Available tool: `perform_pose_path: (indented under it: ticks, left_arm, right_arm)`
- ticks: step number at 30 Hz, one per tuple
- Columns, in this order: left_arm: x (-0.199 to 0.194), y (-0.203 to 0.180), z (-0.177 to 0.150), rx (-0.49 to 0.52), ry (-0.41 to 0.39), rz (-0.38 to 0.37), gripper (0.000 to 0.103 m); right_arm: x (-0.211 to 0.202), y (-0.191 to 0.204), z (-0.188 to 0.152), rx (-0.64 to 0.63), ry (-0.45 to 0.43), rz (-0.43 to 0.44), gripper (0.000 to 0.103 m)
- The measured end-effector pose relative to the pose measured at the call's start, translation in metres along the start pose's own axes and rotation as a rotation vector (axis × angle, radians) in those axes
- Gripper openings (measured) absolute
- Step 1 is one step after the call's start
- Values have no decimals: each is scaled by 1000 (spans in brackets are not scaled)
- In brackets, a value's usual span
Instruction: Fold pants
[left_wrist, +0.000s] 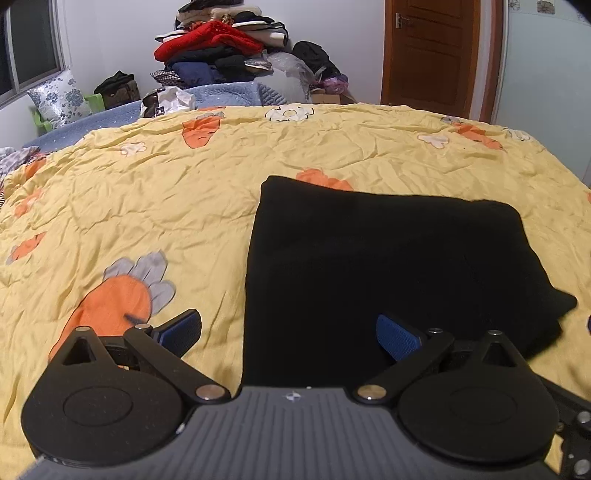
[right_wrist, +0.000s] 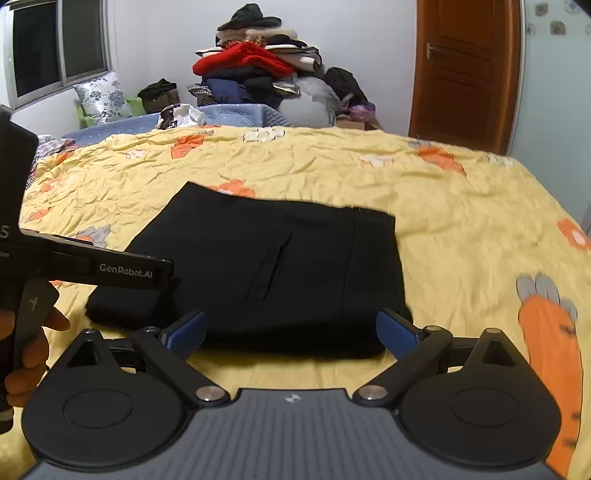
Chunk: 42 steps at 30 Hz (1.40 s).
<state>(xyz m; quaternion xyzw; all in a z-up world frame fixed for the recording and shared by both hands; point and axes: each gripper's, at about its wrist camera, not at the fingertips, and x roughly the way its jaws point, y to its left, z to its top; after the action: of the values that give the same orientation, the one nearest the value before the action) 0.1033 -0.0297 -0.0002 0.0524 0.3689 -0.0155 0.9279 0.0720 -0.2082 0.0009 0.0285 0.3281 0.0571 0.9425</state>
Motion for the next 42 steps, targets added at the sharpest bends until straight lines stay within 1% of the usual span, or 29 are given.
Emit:
perform_pose_path:
  ticks: [7, 11, 16, 19, 22, 26, 28, 30, 33, 38, 42]
  left_arm:
    - [-30, 7, -28, -12, 0, -8, 103]
    - [-41, 10, -43, -12, 2, -10, 103]
    - [-53, 15, -60, -28, -16, -12, 103]
    - [-53, 19, -67, -20, -25, -3, 103]
    - [-43, 26, -68, -25, -13, 42, 103]
    - [-29, 40, -68, -72, 12, 61, 102]
    - [-24, 44, -67, -87, 16, 80, 101]
    - [-20, 49, -64, -101, 16, 75, 102]
    - [-15, 53, -58, -101, 16, 90, 103]
    - [-6, 64, -52, -157, 18, 75, 103]
    - [-4, 66, -47, -144, -20, 163, 103]
  right_arm:
    - [-20, 15, -19, 31, -5, 36, 99]
    - [-22, 20, -29, 44, 2, 41, 99]
    - [-22, 18, -37, 73, 10, 33, 99]
    - [-24, 14, -38, 79, -15, -10, 99]
    - [-19, 5, -36, 90, -23, -37, 99]
    - [-5, -4, -41, 121, 32, -58, 99]
    - [-1, -5, -45, 127, 50, -44, 99]
    - [-1, -3, -44, 124, 40, -26, 99]
    - [1, 2, -42, 102, 32, -33, 99]
    - [5, 0, -46, 125, 48, -16, 99]
    - [6, -2, -49, 127, 58, -19, 99]
